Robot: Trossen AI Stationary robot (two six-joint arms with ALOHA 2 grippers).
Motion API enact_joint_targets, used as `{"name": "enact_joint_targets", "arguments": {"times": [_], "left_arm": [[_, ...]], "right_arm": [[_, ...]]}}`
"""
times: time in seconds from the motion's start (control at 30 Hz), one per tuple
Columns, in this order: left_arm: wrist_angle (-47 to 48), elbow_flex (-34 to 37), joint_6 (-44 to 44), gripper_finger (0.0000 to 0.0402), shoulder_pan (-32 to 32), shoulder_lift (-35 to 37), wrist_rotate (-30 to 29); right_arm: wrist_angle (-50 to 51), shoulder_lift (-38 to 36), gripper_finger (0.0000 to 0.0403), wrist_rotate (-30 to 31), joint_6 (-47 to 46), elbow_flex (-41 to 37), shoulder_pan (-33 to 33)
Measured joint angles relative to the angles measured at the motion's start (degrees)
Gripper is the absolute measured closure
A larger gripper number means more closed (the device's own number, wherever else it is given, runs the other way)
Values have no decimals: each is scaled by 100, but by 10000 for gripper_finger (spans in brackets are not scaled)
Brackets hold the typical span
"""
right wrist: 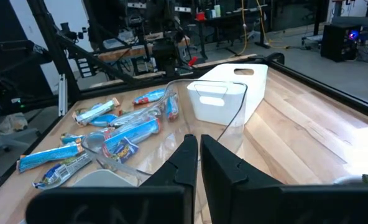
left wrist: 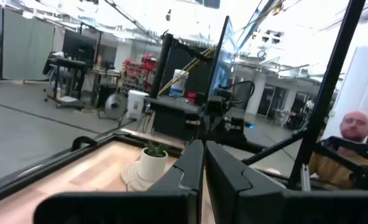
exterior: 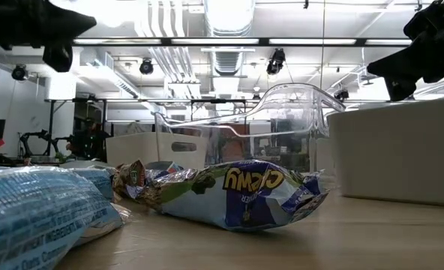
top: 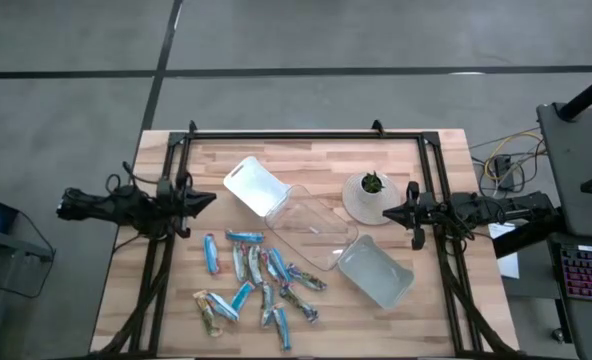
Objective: Pick and place Granola Bars by type
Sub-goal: Put the red granola bar into the white bin
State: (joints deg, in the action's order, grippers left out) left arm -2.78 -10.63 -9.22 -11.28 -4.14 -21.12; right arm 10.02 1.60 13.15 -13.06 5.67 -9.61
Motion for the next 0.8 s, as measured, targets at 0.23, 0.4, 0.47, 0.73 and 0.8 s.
{"name": "enact_joint_targets", "arguments": {"times": [0.23, 0.4, 0.47, 0.73, 0.8], "left_arm": [[689, -899, 119, 401, 3, -830, 0], [1525, -1691, 160, 401, 3, -1427, 0], [1954, -2031, 161, 401, 3, -1689, 0], [2831, -3087, 236, 401, -1, -2807, 2], [2824, -3207, 325, 401, -1, -3021, 1]], "right_arm": [[2, -1, 390, -2, 0, 0, 0], [2, -1, 390, -2, 0, 2, 0], [2, -1, 390, -2, 0, 1, 0], [2, -1, 390, -4, 1, 2, 0], [4, -1, 390, -4, 0, 2, 0]]}}
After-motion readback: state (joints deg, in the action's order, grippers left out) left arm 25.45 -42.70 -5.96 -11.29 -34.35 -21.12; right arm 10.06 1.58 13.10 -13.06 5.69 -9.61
